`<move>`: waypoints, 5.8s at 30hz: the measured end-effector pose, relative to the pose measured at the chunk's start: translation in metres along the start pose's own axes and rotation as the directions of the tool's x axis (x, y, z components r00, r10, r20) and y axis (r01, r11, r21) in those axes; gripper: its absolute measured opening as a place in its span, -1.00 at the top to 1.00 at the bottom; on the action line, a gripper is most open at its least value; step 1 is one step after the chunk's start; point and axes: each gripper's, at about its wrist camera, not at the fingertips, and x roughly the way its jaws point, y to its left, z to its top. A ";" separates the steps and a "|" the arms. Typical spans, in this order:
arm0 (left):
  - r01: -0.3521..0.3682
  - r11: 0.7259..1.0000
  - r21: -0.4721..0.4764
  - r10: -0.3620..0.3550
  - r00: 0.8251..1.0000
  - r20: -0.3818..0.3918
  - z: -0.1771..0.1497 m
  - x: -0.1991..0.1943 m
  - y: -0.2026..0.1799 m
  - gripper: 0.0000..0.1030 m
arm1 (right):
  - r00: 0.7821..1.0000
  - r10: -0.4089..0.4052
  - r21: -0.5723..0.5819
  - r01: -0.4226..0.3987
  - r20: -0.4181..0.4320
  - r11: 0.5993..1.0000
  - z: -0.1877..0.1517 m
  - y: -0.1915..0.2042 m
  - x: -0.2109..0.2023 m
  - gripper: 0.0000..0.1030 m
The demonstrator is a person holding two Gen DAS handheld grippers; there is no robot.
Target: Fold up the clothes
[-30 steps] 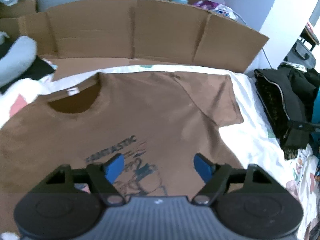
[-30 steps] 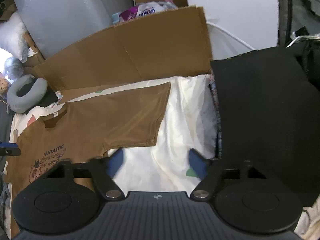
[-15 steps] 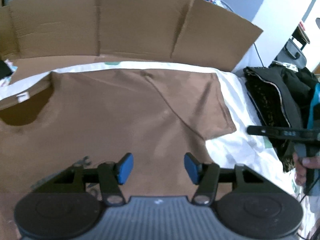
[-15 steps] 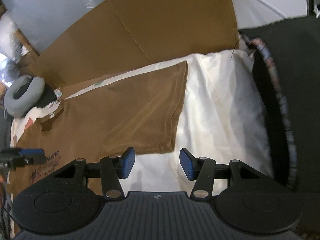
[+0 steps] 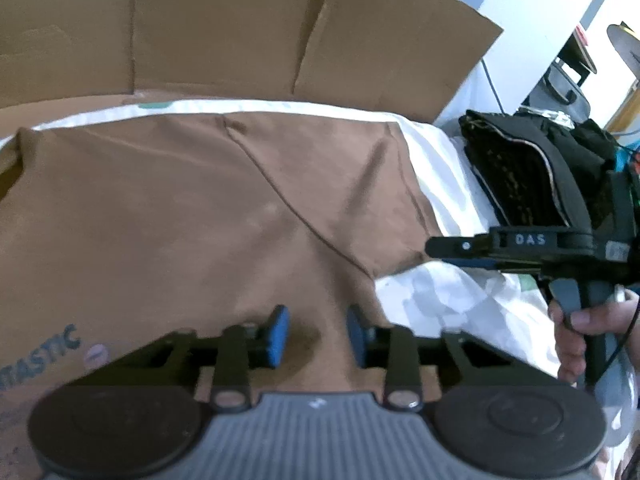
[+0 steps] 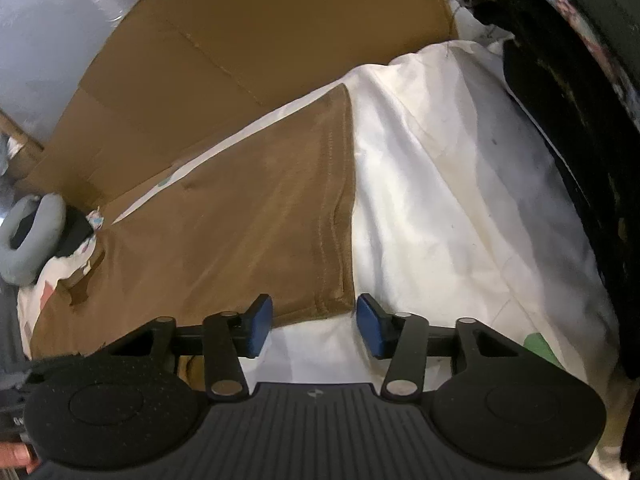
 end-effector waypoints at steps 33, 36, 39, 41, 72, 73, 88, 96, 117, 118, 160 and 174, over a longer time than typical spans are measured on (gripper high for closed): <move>0.038 0.998 0.051 -0.037 0.999 -0.021 0.015 0.029 -0.012 0.77 | 0.977 0.116 -0.177 -0.084 0.181 0.981 0.067 0.071 -0.045 0.90; 0.030 0.998 0.062 -0.028 0.999 -0.030 0.015 0.033 -0.013 0.79 | 0.977 0.102 -0.176 -0.068 0.186 0.982 0.067 0.067 -0.044 0.91; 0.024 0.998 0.064 -0.022 0.999 -0.041 0.012 0.039 -0.011 0.79 | 0.984 0.053 -0.148 -0.027 0.171 0.989 0.063 0.049 -0.038 0.91; 0.019 0.997 0.071 -0.017 0.999 -0.039 0.011 0.041 -0.013 0.79 | 0.988 0.015 -0.126 0.004 0.153 0.992 0.058 0.034 -0.035 0.91; 0.040 0.999 0.012 -0.040 0.999 0.018 0.030 0.030 -0.006 0.73 | 0.992 -0.090 -0.192 0.106 0.090 0.976 0.100 0.002 0.042 0.15; 0.035 0.999 0.005 -0.035 0.999 0.018 0.030 0.031 -0.004 0.73 | 0.992 -0.089 -0.198 0.105 0.088 0.975 0.102 0.002 0.045 0.16; 0.021 0.999 -0.033 -0.020 1.000 0.013 0.023 0.033 0.011 0.73 | 0.983 -0.154 -0.381 0.183 0.104 0.906 0.135 0.030 0.072 0.99; 0.022 0.999 -0.049 -0.022 1.000 0.000 0.023 0.039 0.014 0.71 | 0.972 -0.211 -0.375 0.236 0.107 0.897 0.139 0.026 0.078 0.90; -0.086 0.986 -0.140 0.097 0.993 0.073 0.026 -0.017 0.071 0.16 | 0.990 -0.054 -0.506 0.113 0.130 0.855 0.047 0.066 0.006 -0.15; -0.102 0.985 -0.141 0.114 0.991 0.074 0.022 -0.022 0.077 0.16 | 0.991 -0.054 -0.527 0.112 0.124 0.843 0.043 0.069 0.008 -0.14; -0.623 0.703 -0.344 0.625 0.772 -0.119 -0.119 -0.255 0.348 0.16 | 0.980 -0.186 -0.636 0.190 0.075 0.748 0.023 0.086 -0.002 0.19; -0.577 0.648 -0.497 0.628 0.774 -0.080 -0.135 -0.243 0.417 -0.18 | 0.976 -0.217 -0.702 0.153 -0.003 0.696 -0.001 0.097 0.016 0.19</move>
